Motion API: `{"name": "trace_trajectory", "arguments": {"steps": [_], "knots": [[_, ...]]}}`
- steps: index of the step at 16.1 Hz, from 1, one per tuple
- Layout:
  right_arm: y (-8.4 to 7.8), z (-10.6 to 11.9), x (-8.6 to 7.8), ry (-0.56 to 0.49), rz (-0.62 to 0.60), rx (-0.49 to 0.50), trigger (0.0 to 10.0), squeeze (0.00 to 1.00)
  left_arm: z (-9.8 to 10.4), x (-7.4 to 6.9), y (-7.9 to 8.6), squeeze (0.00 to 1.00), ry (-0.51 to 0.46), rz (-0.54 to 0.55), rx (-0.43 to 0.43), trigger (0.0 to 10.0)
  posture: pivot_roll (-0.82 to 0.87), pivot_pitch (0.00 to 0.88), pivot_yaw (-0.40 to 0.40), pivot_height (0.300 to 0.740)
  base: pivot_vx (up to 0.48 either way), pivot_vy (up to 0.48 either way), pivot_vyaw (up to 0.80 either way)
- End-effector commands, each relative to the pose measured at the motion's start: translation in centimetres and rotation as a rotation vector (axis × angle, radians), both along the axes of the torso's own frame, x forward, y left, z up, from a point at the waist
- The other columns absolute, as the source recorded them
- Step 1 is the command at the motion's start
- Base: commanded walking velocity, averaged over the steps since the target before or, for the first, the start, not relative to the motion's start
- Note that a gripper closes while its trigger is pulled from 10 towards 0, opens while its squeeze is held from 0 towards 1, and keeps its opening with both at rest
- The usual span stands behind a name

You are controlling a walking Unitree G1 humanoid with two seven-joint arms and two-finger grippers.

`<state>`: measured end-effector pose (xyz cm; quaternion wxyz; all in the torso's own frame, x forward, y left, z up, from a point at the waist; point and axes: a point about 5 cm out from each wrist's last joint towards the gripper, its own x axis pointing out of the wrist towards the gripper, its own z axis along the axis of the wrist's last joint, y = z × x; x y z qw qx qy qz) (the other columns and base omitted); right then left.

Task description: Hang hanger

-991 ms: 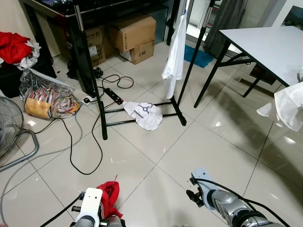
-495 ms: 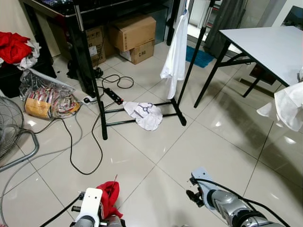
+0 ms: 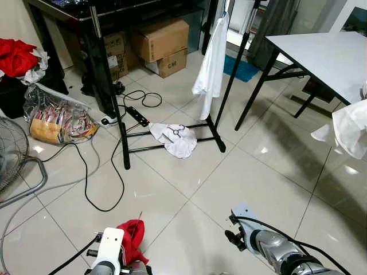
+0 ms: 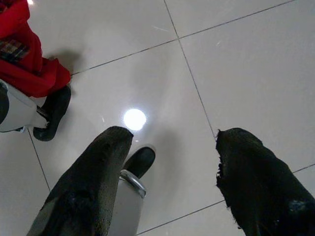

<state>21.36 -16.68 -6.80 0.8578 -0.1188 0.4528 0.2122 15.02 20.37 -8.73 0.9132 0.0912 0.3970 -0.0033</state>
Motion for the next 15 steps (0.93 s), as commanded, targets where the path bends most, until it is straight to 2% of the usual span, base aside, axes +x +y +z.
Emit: {"name": "trace_trajectory", "arguments": {"steps": [1, 4, 5, 6, 15], "knots": [[-0.31, -0.03, -0.1, -0.002, -0.01, -0.004, 10.0, 0.0, -0.1, -0.16, -0.1, 0.0, 0.005, 0.009, -0.003, 10.0, 0.11, 0.015, -0.052, 0.74, 0.0, 0.0, 0.0], [-0.23, 0.0, -0.03, -0.003, -0.01, -0.002, 10.0, 0.0, -0.09, -0.11, -0.07, 0.0, 0.006, 0.022, -0.012, 10.0, 0.11, 0.013, -0.051, 0.74, 0.0, 0.0, 0.0], [-0.23, 0.01, 0.0, -0.004, -0.011, -0.002, 10.0, 0.0, -0.06, -0.07, -0.07, 0.0, 0.002, 0.024, -0.017, 5.3, 0.11, 0.013, -0.051, 0.74, 0.0, 0.0, 0.0], [-0.24, 0.03, 0.02, -0.005, -0.011, -0.002, 10.0, 0.0, -0.01, -0.01, -0.08, 0.0, -0.005, 0.026, -0.025, 0.0, 0.11, 0.012, -0.051, 0.74, 0.0, 0.0, 0.0], [-0.29, 0.05, 0.06, -0.006, -0.012, -0.004, 10.0, 0.0, 0.03, 0.07, -0.15, 0.0, -0.01, 0.023, -0.032, 0.0, 0.11, 0.012, -0.053, 0.74, 0.0, 0.0, 0.0]]}}
